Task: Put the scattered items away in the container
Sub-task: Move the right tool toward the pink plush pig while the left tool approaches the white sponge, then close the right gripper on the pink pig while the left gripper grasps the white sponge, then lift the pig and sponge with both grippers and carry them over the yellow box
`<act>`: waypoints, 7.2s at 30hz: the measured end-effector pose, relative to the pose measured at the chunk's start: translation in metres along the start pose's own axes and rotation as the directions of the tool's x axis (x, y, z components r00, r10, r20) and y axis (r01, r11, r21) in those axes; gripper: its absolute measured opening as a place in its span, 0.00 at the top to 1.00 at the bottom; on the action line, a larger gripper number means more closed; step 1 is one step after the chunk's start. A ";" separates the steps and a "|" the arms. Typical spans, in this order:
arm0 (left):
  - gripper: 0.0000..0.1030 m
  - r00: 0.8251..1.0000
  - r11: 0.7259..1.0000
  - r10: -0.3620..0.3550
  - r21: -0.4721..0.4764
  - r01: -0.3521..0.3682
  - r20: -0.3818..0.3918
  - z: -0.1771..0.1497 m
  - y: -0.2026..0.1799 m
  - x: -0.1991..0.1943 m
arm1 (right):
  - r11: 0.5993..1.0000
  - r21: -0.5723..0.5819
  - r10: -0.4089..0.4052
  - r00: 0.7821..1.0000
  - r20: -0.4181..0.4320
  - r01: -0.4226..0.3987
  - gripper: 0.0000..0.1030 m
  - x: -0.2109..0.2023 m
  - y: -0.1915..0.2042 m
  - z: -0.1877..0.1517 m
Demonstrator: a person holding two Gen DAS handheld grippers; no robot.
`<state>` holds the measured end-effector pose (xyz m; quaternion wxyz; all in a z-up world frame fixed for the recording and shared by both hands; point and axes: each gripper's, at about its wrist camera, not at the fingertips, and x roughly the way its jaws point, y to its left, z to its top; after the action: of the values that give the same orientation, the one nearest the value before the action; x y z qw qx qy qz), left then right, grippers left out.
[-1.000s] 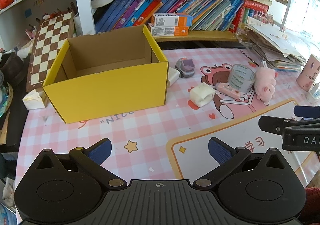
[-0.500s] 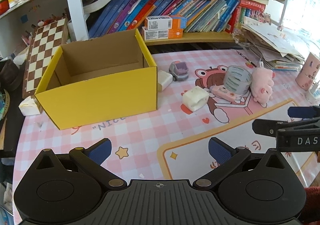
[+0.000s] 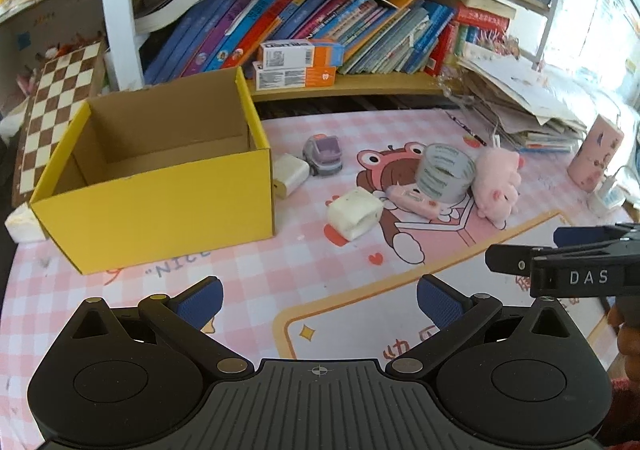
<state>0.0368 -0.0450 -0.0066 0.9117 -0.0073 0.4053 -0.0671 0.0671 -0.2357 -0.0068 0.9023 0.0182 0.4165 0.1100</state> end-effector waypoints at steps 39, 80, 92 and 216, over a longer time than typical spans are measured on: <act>0.00 0.985 0.996 -0.003 0.088 0.018 -0.172 0.037 -0.035 0.086 | 0.990 0.140 -0.022 0.999 -0.039 0.027 0.06 0.067 -0.069 0.029; 0.19 0.993 0.961 0.028 0.276 0.003 -0.111 0.055 -0.055 0.156 | 0.962 0.173 -0.206 0.978 -0.044 0.210 0.19 0.125 -0.113 0.056; 0.18 0.993 0.957 0.034 0.291 0.001 -0.115 0.052 -0.054 0.166 | 0.961 0.190 -0.190 0.978 -0.084 0.203 0.36 0.140 -0.116 0.056; 0.64 0.984 0.981 -0.159 0.123 0.149 0.076 -0.006 0.018 -0.014 | 0.997 0.072 -0.001 0.999 -0.040 0.003 0.51 -0.003 0.022 -0.024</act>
<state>0.0249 -0.0249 -0.0016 0.9191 0.0116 0.3595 -0.1608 0.0431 -0.2163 -0.0176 0.8927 0.0479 0.4381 0.0944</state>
